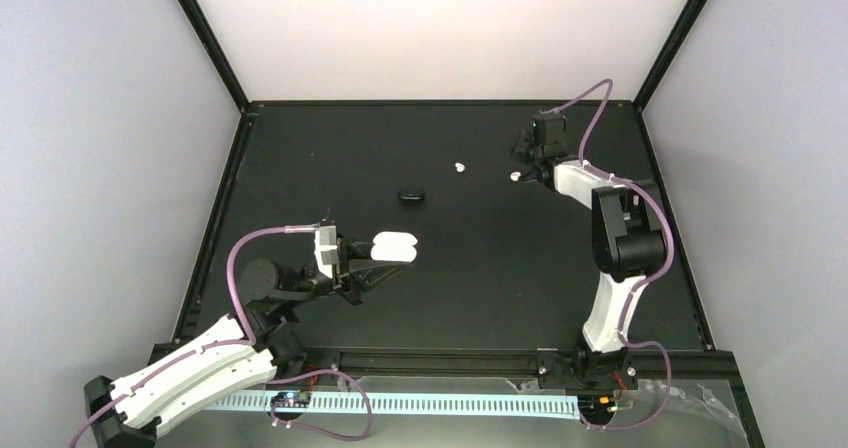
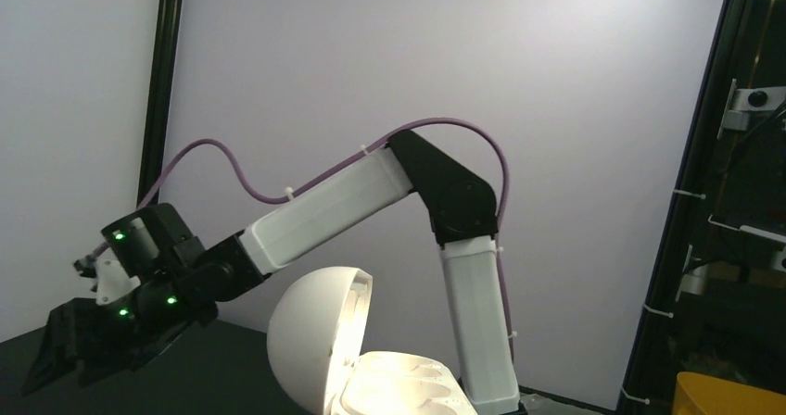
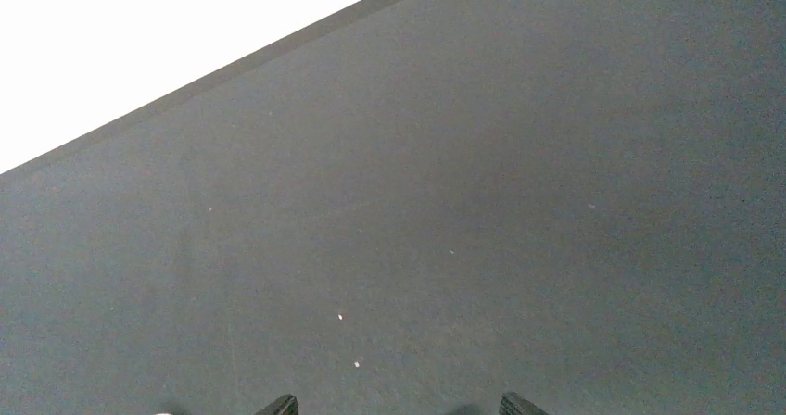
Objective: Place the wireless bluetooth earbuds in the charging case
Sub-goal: Pick up the earbud from the center of the board.
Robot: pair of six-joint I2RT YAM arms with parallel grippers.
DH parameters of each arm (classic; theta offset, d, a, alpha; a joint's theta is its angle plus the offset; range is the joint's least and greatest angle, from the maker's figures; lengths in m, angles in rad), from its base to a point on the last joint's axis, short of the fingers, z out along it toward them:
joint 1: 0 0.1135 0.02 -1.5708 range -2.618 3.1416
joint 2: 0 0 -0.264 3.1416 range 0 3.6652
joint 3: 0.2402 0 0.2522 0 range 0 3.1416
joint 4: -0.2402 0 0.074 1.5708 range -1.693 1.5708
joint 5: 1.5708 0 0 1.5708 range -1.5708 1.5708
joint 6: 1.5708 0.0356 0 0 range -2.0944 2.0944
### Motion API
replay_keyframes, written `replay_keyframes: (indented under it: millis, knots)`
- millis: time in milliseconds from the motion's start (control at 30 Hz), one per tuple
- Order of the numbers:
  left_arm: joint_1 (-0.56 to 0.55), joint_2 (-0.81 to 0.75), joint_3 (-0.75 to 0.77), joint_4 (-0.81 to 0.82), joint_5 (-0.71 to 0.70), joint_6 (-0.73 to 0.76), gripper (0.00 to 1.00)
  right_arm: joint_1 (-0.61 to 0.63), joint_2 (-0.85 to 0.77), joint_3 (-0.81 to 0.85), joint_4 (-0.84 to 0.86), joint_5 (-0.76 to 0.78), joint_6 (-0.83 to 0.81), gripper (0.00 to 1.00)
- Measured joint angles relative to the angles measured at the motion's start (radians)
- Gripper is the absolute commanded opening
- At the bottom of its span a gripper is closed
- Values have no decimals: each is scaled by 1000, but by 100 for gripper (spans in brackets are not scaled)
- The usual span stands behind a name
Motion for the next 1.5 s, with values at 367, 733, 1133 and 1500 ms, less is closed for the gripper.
replay_keyframes:
  millis: [367, 733, 1133, 1500]
  knots:
    - [0, 26, -1, -3, -10, 22, 2, 0, 209, 234, -164, -28, -35, 42]
    - [0, 27, -1, -4, -12, 24, 2, 0, 222, 333, -330, -49, -66, 40]
    - [0, 23, -1, -4, -11, 24, 2, 0, 265, 396, -490, -74, -38, 42]
    - [0, 23, -1, -4, -11, 24, 1, 6, 301, 444, -544, -90, -18, 29]
